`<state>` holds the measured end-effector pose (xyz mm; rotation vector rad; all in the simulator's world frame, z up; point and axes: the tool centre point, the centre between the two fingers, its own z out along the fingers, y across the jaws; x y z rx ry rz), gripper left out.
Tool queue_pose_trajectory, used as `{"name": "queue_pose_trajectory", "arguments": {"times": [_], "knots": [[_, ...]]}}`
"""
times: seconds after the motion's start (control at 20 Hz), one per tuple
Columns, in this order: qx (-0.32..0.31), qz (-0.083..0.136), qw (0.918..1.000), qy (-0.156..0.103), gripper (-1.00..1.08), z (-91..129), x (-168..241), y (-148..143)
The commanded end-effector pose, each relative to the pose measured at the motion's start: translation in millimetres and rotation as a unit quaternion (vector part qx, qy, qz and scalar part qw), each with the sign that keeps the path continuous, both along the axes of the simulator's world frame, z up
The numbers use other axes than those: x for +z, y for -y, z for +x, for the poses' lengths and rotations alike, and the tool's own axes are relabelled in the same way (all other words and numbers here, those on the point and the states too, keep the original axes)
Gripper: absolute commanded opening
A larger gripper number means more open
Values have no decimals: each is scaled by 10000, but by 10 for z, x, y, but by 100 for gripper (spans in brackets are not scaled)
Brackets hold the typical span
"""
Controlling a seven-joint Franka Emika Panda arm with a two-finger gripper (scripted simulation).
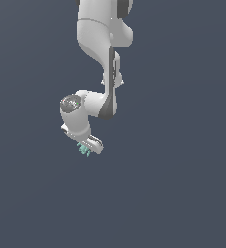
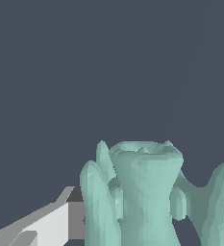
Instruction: Pick up the object and move it to a goal position.
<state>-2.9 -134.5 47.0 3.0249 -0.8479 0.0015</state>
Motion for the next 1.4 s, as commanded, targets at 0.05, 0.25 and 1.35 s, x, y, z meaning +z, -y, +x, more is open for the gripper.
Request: {"name": "queue_pose_trajectory", "arguments": {"times": [0.05,0.25,1.35], "knots": [[1,0,10000,0,-100,201,11,59],[2,0,10000,-2,-100,414,19,120],[2,0,10000,-2,-100,1242,58,356]]}}
